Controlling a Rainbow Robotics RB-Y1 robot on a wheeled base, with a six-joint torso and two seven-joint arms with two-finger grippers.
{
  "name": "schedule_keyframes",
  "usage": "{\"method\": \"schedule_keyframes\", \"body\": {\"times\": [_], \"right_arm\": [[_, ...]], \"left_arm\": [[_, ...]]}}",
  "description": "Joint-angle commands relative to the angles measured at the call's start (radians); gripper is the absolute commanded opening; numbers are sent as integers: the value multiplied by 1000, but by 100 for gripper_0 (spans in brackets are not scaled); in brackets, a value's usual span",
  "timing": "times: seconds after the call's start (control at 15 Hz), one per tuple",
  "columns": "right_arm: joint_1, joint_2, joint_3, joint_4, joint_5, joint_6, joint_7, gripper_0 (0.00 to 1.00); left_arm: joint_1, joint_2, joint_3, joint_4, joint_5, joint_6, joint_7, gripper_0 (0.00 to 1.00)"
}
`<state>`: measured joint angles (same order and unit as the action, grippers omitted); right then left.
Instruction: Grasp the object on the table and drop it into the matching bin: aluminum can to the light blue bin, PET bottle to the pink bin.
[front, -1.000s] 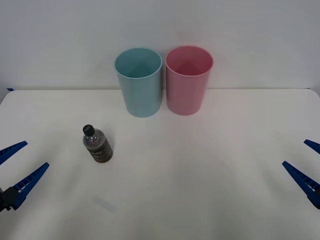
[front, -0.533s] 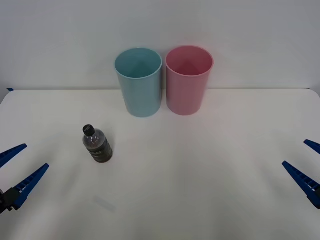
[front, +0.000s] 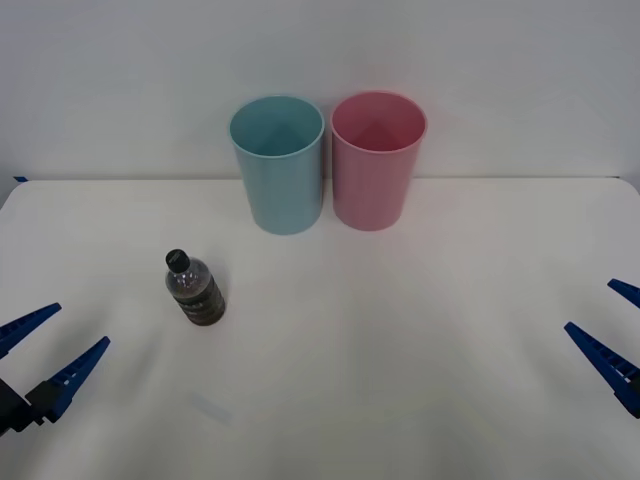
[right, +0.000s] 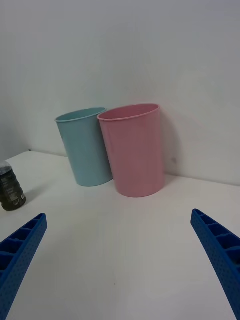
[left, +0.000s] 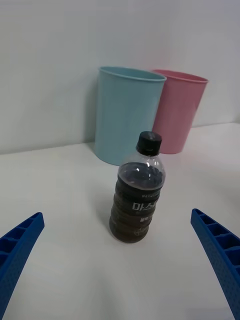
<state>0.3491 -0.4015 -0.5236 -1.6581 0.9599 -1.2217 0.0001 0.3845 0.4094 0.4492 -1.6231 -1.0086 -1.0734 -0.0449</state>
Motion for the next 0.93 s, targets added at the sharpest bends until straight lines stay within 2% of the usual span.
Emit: {"method": "schedule_keyframes", "body": {"times": [0.07,0.2,0.47,0.93], "right_arm": [[0,0,0,0,0,0,0,100],[0,0,0,0,0,0,0,100],[0,0,0,0,0,0,0,100],[0,0,0,0,0,0,0,100]], "left_arm": [[20,0,-55,0,-1,82,-67,100],[30,0,-101,5,1,142,-121,100],[37,-1,-190,5,25,240,-122,100],[-12,-1,-285,14,54,299,-112,100]]}}
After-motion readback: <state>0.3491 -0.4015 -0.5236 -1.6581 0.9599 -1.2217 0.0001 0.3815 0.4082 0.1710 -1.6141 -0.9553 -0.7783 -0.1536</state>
